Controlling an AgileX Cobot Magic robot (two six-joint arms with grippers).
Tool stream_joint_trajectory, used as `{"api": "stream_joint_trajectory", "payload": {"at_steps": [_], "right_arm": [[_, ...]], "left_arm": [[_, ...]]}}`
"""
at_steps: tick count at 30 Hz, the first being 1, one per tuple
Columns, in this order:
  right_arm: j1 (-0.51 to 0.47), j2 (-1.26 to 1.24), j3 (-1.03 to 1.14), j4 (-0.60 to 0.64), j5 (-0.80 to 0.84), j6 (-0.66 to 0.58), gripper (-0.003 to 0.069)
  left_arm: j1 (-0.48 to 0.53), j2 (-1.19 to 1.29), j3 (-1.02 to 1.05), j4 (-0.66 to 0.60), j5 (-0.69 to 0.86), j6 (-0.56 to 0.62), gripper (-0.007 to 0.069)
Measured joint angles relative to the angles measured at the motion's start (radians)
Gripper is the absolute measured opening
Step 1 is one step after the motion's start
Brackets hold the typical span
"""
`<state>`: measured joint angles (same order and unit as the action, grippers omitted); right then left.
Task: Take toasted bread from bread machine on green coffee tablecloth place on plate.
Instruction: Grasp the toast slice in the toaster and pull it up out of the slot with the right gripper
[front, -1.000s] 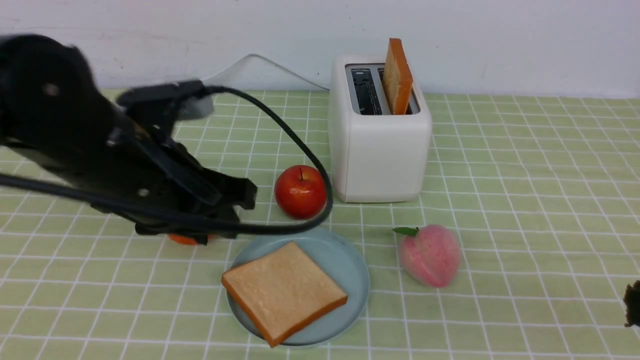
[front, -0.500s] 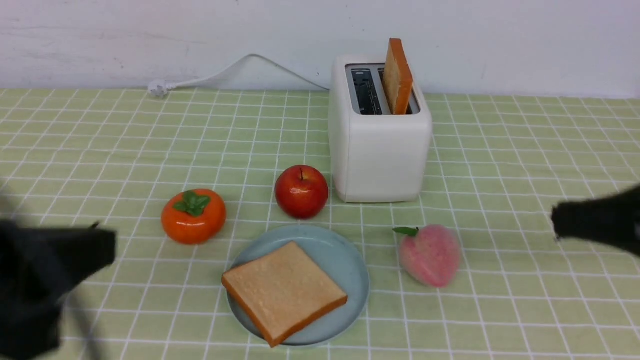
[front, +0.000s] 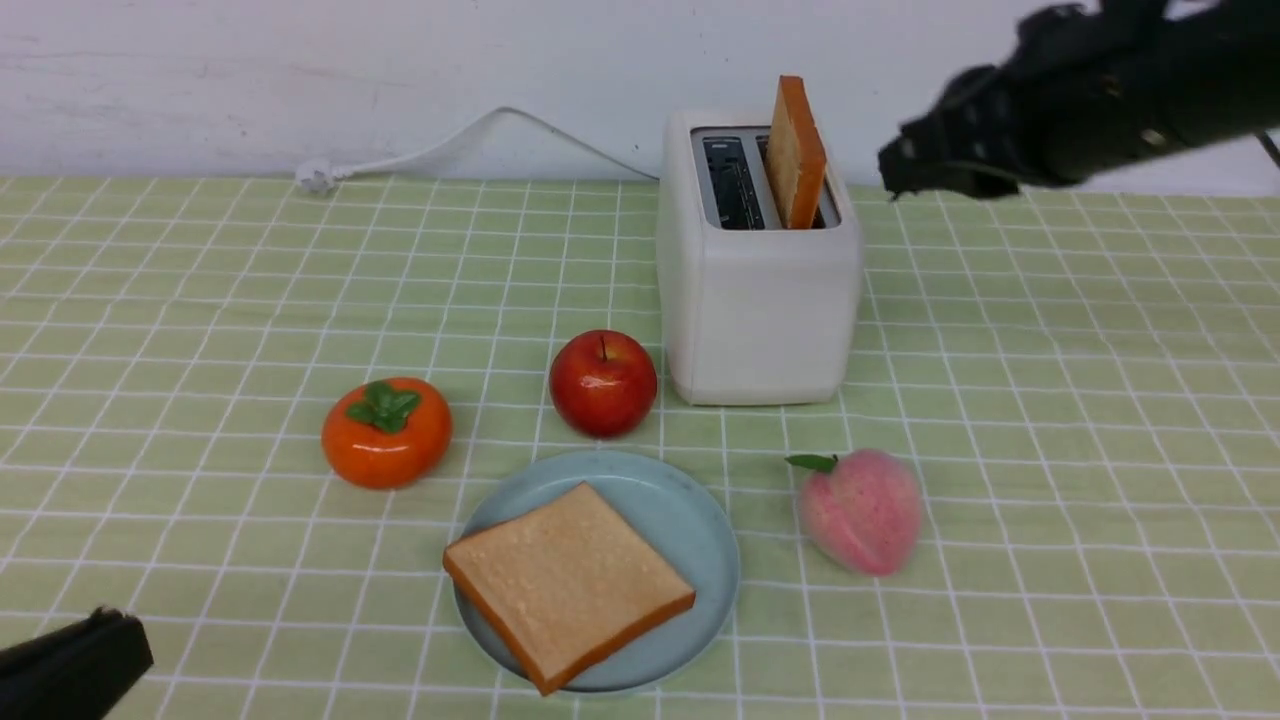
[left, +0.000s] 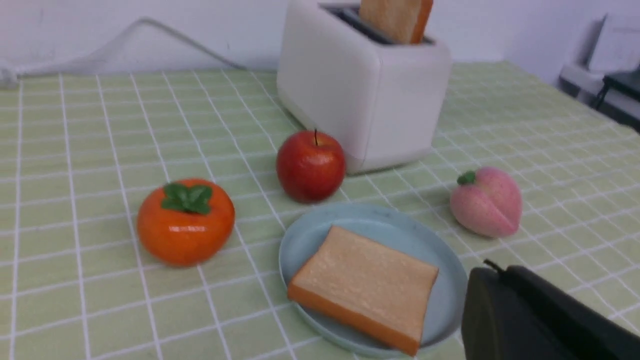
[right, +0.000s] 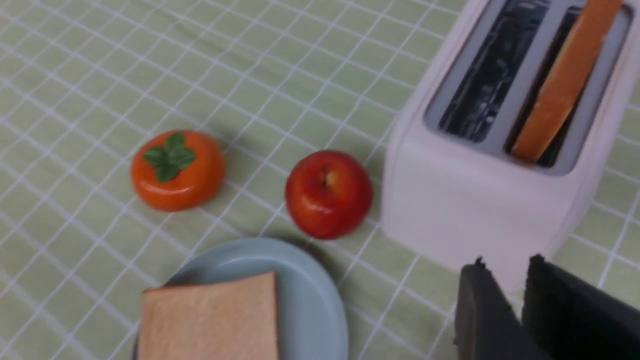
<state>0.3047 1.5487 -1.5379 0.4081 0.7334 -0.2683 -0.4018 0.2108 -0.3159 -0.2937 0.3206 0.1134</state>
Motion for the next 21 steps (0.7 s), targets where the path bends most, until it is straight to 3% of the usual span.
{"api": "stream_joint_trajectory", "payload": {"at_steps": [1,5,6,10,14,21], "right_arm": [[-0.001,0.062,-0.058,-0.054,-0.029,0.059,0.0250],[-0.001,0.154,-0.125,-0.103,-0.103,0.129,0.0410],[-0.001,0.208,-0.152,-0.110,-0.148,0.146,0.0486],[-0.001,0.327,-0.186,-0.117,-0.247,0.157,0.0589],[-0.001,0.406,-0.191,-0.147,-0.328,0.159,0.0566],[-0.001,0.466,-0.191,-0.181,-0.419,0.159,0.0381]], "left_arm": [[0.000,0.000,0.001,-0.002,-0.010,0.000,-0.0013],[0.000,0.000,0.002,-0.005,-0.011,0.000,-0.0013],[0.000,0.000,0.003,-0.005,-0.011,0.000,-0.0013],[0.000,0.000,0.005,-0.005,-0.010,0.000,-0.0013],[0.000,0.000,0.005,-0.007,0.000,0.000,-0.0013],[0.000,0.000,0.005,-0.008,0.014,0.000,-0.0013]]}}
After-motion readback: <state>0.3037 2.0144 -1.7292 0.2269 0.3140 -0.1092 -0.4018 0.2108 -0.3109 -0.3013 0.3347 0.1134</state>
